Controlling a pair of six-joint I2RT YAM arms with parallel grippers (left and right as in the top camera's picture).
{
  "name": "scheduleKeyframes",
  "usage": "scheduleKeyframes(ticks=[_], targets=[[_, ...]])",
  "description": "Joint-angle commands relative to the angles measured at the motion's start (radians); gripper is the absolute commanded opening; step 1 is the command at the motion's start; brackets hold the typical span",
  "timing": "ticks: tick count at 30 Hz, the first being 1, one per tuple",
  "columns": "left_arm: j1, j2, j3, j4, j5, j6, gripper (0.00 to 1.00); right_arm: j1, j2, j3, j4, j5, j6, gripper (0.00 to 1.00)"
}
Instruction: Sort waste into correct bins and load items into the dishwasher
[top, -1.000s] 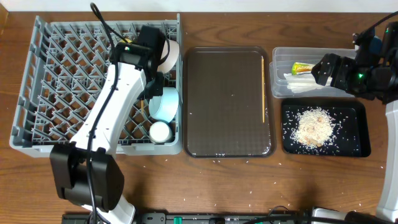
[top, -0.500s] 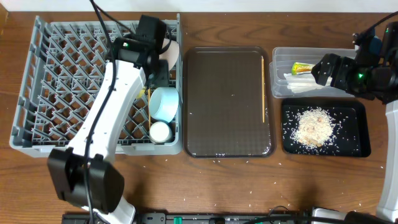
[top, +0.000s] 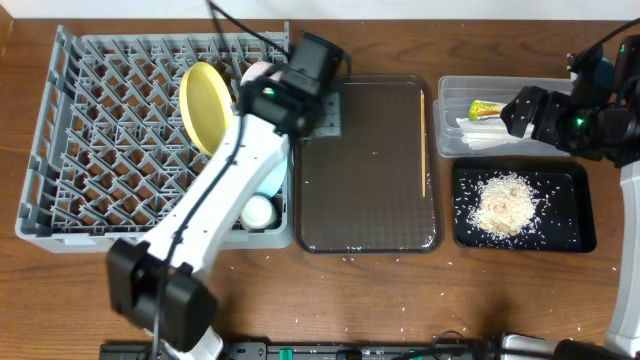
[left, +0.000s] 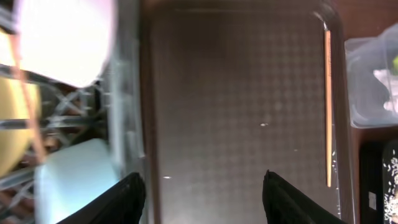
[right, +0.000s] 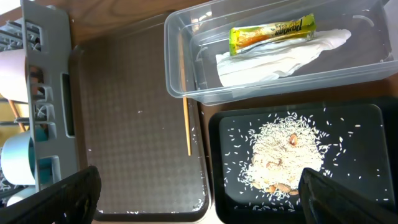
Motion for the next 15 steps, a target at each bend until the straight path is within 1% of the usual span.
scheduleKeyframes(ticks=[1,7,12,14,15], targets=[[-0.030,0.090,-0.002,0.027,-0.002,-0.047,0.62,-0.004,-0.001,0.009,-0.002,0.002,0.003,0.99],[-0.069,0.207,-0.002,0.121,-0.001,-0.076,0.62,-0.004,-0.001,0.009,-0.002,0.002,0.003,0.99],[-0.118,0.283,-0.002,0.203,0.000,-0.076,0.62,-0.004,-0.001,0.009,-0.002,0.002,0.003,0.99],[-0.140,0.311,-0.002,0.238,0.002,-0.075,0.63,-0.004,-0.001,0.009,-0.002,0.002,0.004,0.99],[-0.158,0.332,-0.002,0.263,0.002,-0.075,0.66,-0.004,-0.001,0.009,-0.002,0.002,0.003,0.99]])
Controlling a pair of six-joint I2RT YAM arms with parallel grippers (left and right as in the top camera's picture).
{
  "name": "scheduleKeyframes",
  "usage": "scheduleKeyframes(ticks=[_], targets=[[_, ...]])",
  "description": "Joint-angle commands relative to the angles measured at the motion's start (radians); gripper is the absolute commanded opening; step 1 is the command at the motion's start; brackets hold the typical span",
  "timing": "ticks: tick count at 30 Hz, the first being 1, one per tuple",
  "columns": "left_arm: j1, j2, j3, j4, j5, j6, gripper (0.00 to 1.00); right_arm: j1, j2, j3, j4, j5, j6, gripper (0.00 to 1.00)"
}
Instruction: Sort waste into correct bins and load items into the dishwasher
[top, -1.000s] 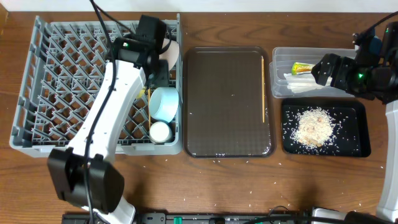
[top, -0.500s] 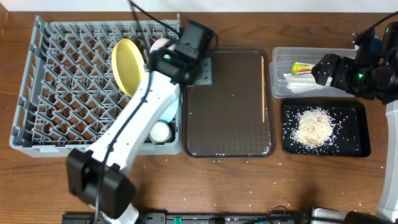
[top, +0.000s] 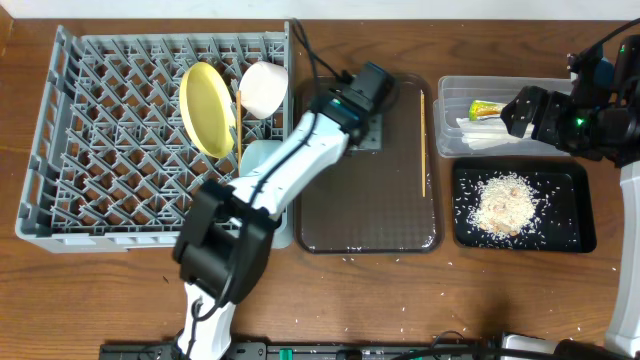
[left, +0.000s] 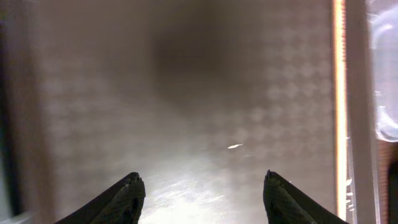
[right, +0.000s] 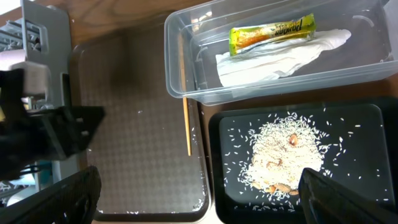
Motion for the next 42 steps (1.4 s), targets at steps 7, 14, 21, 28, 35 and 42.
scheduleKeyframes(ticks=[7,14,21,28,35,42], targets=[[-0.112,0.144,0.001,0.164,-0.001,0.000,0.76,-0.004,-0.001,0.009,-0.001,0.002,0.003,0.99],[-0.150,0.186,0.001,0.256,-0.001,0.009,0.77,-0.004,-0.001,0.009,-0.001,0.002,0.003,0.99],[-0.160,0.189,-0.002,0.301,0.047,0.008,0.77,-0.004,-0.001,0.009,-0.001,0.002,0.004,0.99],[-0.172,0.218,-0.011,0.323,0.047,0.008,0.77,-0.004,-0.001,0.009,-0.001,0.002,0.003,0.99],[-0.172,0.263,-0.011,0.333,0.043,0.009,0.76,-0.004,-0.001,0.009,-0.001,0.002,0.003,0.99],[-0.194,0.315,-0.011,0.333,-0.071,0.009,0.66,-0.004,-0.001,0.009,-0.001,0.002,0.003,0.99]])
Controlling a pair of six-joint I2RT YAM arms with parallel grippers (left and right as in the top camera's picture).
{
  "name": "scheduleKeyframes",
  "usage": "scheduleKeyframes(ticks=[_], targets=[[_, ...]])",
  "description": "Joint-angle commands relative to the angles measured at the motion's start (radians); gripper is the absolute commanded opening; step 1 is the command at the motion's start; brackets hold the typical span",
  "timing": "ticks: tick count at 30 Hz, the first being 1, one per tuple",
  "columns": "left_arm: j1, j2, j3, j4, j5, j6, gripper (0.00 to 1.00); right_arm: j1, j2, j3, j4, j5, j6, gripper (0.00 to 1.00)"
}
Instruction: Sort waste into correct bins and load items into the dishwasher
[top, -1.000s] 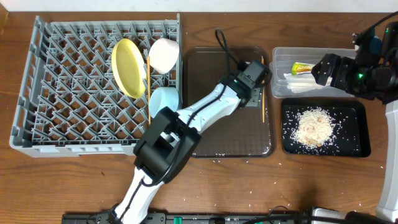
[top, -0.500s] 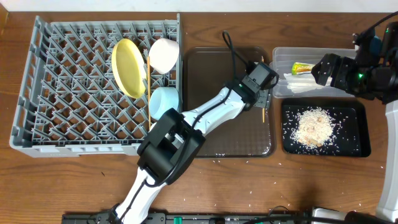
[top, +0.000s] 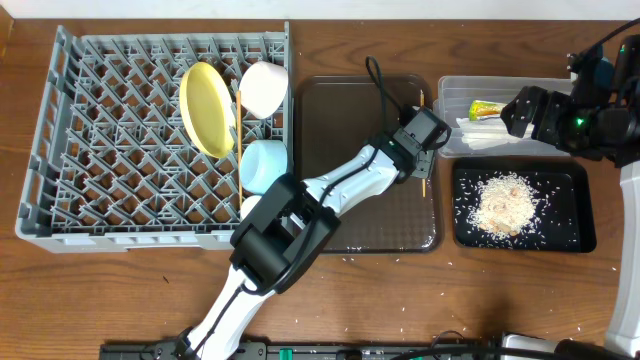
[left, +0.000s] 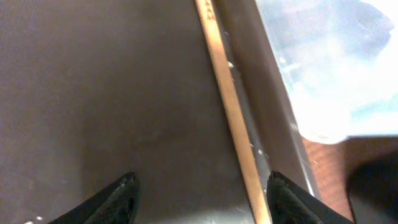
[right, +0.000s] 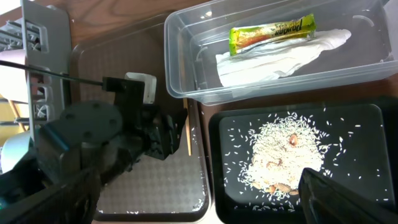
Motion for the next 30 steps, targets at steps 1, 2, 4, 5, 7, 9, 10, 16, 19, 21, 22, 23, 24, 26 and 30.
scheduleKeyframes(ticks=[1,2,4,5,7,9,10,16,19,21,22,23,24,26,30], targets=[[-0.023,0.097,-0.011,-0.015,-0.090,-0.001,0.66,-0.004,-0.001,0.009,-0.002,0.002,0.003,0.99],[-0.031,0.110,-0.011,-0.010,-0.108,0.010,0.66,-0.004,-0.001,0.009,-0.002,0.002,0.003,0.99],[-0.043,0.116,-0.011,0.004,-0.114,0.034,0.66,-0.004,-0.001,0.009,-0.002,0.002,0.003,0.99],[-0.051,0.116,-0.011,0.015,-0.115,0.047,0.66,-0.004,-0.001,0.009,-0.002,0.002,0.004,0.99],[-0.064,0.116,-0.011,0.022,-0.140,0.054,0.66,-0.004,-0.001,0.009,-0.002,0.002,0.003,0.99],[-0.076,0.119,-0.011,0.020,-0.188,0.059,0.66,-0.004,-0.001,0.009,-0.002,0.002,0.003,0.99],[-0.081,0.124,-0.011,0.018,-0.222,0.059,0.66,-0.004,-0.001,0.009,-0.002,0.002,0.003,0.99],[-0.087,0.170,-0.011,0.000,-0.278,0.058,0.39,-0.004,-0.001,0.009,-0.002,0.002,0.003,0.99],[-0.087,0.170,-0.011,-0.010,-0.278,0.042,0.20,-0.004,-0.001,0.009,-0.002,0.002,0.003,0.99],[-0.081,0.165,-0.010,-0.026,-0.278,0.018,0.08,-0.004,-0.001,0.009,-0.002,0.002,0.003,0.99],[-0.074,0.151,-0.010,-0.041,-0.278,0.001,0.08,-0.004,-0.001,0.009,-0.002,0.002,0.003,0.99],[-0.067,0.137,-0.010,-0.052,-0.277,-0.005,0.08,-0.004,-0.001,0.009,-0.002,0.002,0.003,0.99],[-0.058,0.118,-0.009,-0.068,-0.277,-0.006,0.08,-0.004,-0.001,0.009,-0.002,0.002,0.004,0.99],[-0.038,0.069,-0.009,-0.109,-0.275,-0.006,0.08,-0.004,-0.001,0.009,-0.002,0.002,0.003,0.99],[0.033,-0.131,-0.009,-0.250,-0.266,0.007,0.07,-0.004,-0.001,0.009,-0.002,0.002,0.003,0.99]])
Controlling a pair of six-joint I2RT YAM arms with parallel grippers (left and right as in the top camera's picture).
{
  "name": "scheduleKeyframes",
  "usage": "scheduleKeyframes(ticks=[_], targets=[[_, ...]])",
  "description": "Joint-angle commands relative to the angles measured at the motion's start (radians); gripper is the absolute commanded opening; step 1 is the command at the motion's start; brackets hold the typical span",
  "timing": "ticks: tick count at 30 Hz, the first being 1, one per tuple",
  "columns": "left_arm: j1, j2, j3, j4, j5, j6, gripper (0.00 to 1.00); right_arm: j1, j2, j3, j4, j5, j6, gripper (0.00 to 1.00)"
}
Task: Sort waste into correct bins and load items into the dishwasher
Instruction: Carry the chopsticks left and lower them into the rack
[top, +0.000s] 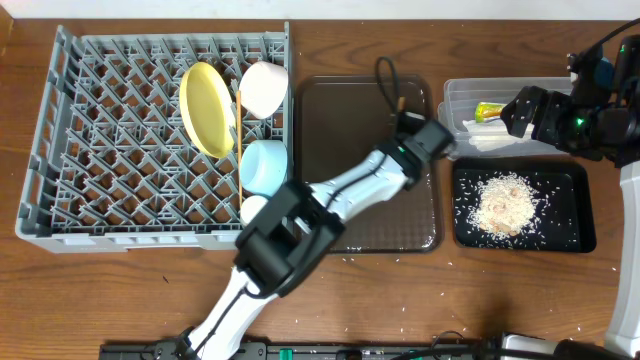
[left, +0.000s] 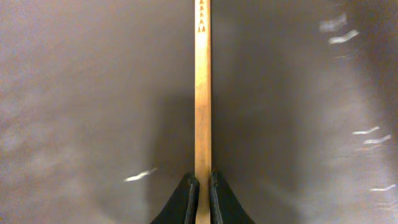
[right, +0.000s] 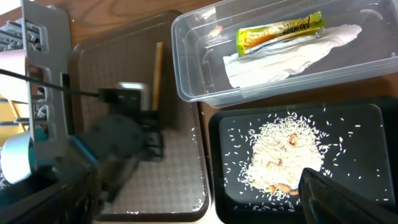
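A wooden chopstick (left: 202, 93) hangs over the brown tray (top: 340, 200), my left gripper (left: 202, 183) shut on its lower end. In the overhead view the chopstick (top: 399, 100) points up-left from the left gripper (top: 412, 122), inside the tray's upper right part. The right wrist view shows the chopstick (right: 157, 65) just left of the clear bin (right: 186, 81). My right gripper (right: 199, 173) is open and empty, hovering over the clear bin's right side (top: 512, 112). The grey dishwasher rack (top: 100, 150) holds a yellow plate (top: 205, 108), a white cup (top: 265, 88), a light blue cup (top: 265, 165) and another chopstick (top: 239, 140).
The clear bin holds a yellow-green wrapper (right: 280, 31) and a white napkin (right: 292, 56). Below it a black tray (top: 570, 235) holds a heap of rice (top: 505, 205). Loose rice grains lie on the wooden table along the tray's front edge.
My left gripper, open over the chopstick at the tray's right edge, is now shut on it, and the chopstick stands further left. The clear bin sits slightly further right.
My left gripper was open at the rack's right edge by the cups, then over the tray's upper middle, then open above the chopstick lying along the tray's right edge. Now it grips that chopstick. The right arm stayed over the clear bin throughout.
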Motion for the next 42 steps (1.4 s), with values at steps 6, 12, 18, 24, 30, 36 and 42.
scheduleKeyframes(ticks=[6,12,18,24,30,36,42], targets=[[0.197,-0.452,-0.024,-0.315,0.070,0.159,0.07,-0.004,-0.001,0.009,-0.001,0.002,0.003,0.99],[0.398,-0.623,-0.024,-0.508,0.070,0.220,0.07,-0.004,-0.001,0.009,-0.001,0.002,0.004,0.99],[0.542,-0.557,-0.074,-0.526,0.070,0.220,0.07,-0.004,-0.001,0.009,-0.001,0.002,0.003,0.99],[0.605,-0.412,-0.082,-0.508,0.087,0.220,0.17,-0.004,-0.001,0.009,-0.001,0.002,0.003,0.99],[0.605,-0.406,-0.082,-0.486,0.120,0.220,0.63,-0.004,-0.001,0.009,-0.001,0.002,0.003,0.99],[0.605,-0.494,-0.081,-0.521,0.130,0.220,0.70,-0.004,-0.001,0.009,-0.001,0.002,0.003,0.99],[0.605,-0.727,-0.081,-0.582,0.178,0.188,0.79,-0.004,-0.001,0.009,-0.001,0.002,0.003,0.99]])
